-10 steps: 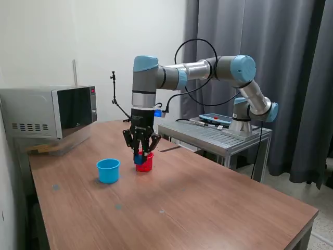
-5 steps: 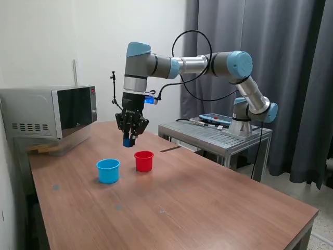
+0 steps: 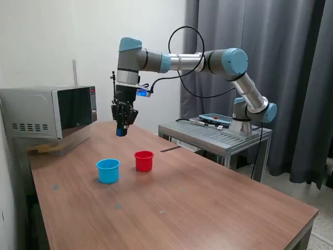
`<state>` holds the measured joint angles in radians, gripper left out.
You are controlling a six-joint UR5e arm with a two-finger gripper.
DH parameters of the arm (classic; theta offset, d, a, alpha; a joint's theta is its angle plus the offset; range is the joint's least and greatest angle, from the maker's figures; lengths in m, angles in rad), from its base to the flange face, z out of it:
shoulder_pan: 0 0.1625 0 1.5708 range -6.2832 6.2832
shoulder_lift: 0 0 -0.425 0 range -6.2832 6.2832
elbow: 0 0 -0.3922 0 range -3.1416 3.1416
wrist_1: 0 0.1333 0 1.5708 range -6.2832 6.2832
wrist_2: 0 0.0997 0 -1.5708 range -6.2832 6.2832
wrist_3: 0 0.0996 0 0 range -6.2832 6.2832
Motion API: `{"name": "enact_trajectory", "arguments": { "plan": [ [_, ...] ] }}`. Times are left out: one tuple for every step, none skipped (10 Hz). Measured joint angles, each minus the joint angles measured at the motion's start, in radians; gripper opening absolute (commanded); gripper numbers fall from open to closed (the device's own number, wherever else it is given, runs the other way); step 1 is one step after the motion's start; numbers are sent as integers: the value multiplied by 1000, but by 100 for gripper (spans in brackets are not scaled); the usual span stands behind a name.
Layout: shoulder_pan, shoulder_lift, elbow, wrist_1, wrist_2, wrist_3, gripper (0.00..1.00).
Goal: Place red objects in the red bin, and blue objects in the blue bin.
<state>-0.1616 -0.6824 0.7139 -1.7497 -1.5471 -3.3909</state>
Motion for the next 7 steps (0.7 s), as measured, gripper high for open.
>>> {"name": "enact_trajectory", "arguments": {
  "plan": [
    [-15,-3,0,2,0,17,0],
    [-29,-4,0,3,1,33,0],
    [-42,-4,0,4,1,49,0],
    [-55,-5,0,4,1,61,0],
    [-67,-6,-1,6,1,71,0],
    [-78,-6,-2,7,1,84,0],
    [-87,-6,-3,8,1,96,0]
  ]
}}
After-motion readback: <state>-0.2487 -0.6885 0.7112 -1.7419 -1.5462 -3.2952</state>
